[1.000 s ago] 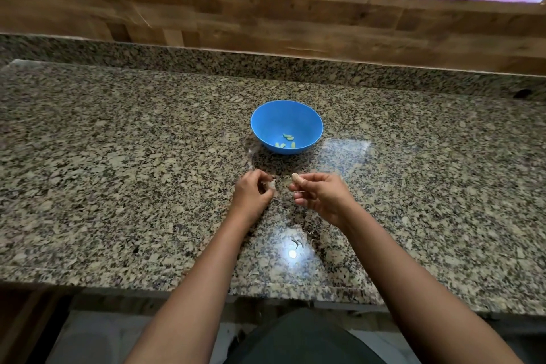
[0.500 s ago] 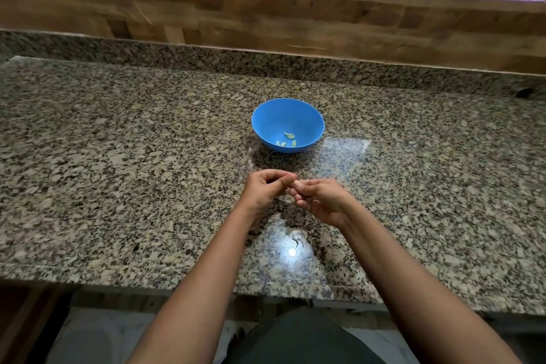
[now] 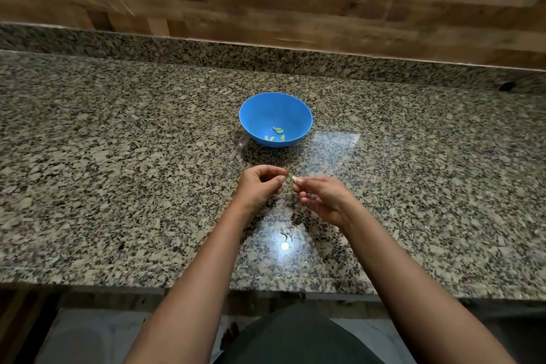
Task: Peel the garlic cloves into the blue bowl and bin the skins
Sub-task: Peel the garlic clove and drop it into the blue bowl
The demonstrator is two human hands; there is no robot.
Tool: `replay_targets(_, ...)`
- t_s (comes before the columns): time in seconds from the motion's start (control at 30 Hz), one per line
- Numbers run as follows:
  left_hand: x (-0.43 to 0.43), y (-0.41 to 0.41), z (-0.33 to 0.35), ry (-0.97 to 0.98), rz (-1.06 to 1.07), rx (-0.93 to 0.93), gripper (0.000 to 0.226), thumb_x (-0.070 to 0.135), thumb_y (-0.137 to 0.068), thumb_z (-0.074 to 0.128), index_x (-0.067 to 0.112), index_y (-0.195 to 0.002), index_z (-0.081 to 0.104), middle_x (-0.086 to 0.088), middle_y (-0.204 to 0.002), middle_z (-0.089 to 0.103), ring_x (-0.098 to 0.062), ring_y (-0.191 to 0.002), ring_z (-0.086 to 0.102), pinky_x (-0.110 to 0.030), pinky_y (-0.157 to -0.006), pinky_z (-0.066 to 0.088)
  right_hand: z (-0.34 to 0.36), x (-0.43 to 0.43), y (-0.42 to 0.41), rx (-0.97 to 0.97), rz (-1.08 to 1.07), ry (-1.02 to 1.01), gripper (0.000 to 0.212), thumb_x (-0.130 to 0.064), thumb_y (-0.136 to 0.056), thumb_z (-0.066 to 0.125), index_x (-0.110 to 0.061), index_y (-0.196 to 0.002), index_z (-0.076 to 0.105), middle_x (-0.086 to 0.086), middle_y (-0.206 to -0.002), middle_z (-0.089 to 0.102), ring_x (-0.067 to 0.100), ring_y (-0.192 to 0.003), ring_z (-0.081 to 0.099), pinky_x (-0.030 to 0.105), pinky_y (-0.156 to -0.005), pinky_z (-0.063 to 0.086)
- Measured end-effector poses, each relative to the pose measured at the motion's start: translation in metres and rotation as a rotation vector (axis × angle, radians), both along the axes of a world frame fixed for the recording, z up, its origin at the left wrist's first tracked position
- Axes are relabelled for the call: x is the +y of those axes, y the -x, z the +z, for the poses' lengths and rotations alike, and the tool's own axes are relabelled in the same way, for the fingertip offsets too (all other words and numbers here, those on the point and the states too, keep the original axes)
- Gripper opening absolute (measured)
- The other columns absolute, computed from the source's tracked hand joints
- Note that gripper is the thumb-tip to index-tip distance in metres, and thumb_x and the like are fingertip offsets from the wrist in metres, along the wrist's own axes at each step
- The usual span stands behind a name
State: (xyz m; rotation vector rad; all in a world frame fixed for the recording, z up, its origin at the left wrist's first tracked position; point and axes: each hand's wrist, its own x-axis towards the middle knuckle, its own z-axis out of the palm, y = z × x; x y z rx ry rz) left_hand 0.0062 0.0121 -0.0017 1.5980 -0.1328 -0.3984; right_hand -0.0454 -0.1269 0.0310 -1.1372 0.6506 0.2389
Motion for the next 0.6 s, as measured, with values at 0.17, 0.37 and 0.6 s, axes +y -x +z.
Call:
replay_targets(0.17,-0.01,0.003,-0.007,-0.628,-0.003,-0.411,0.023,0.01,-0.092,0.057,0.005,-0.113,0.064,-0.009,-0.111,0.062,-0.018,-0.102,0.057,-0.022,-0.088,0.043,-0.012,-0.011,0.0,-0.074,0.027,0.46,0.009,-0.002,-0.089,0.058,0.0,-0.08,0.06,0.013,-0.072,0.062,0.016,-0.055,0.06,0.023,-0.054,0.053)
replay_targets(0.37,-0.01,0.025,-0.02,-0.661,-0.056,-0.532,0.034,0.017,-0.097,0.048,0.008,-0.13,0.052,-0.008,-0.128,0.051,-0.016,-0.119,0.047,-0.016,-0.098,0.033,-0.02,-0.017,0.003,-0.205,0.429,1.314,0.007,-0.012,-0.09,0.059,-0.006,-0.088,0.064,-0.003,-0.083,0.054,0.009,-0.077,0.051,0.015,-0.07,0.045)
replay_targets(0.6,-0.006,0.044,-0.043,-0.929,-0.314,-0.7,0.064,0.053,-0.096,0.032,0.014,-0.146,0.029,-0.003,-0.153,0.028,-0.016,-0.142,0.023,-0.03,-0.116,0.015,-0.015,-0.015,-0.006,-0.278,0.624,1.516,0.015,-0.008,-0.093,0.052,0.001,-0.09,0.064,0.011,-0.095,0.058,0.021,-0.084,0.053,0.028,-0.076,0.046)
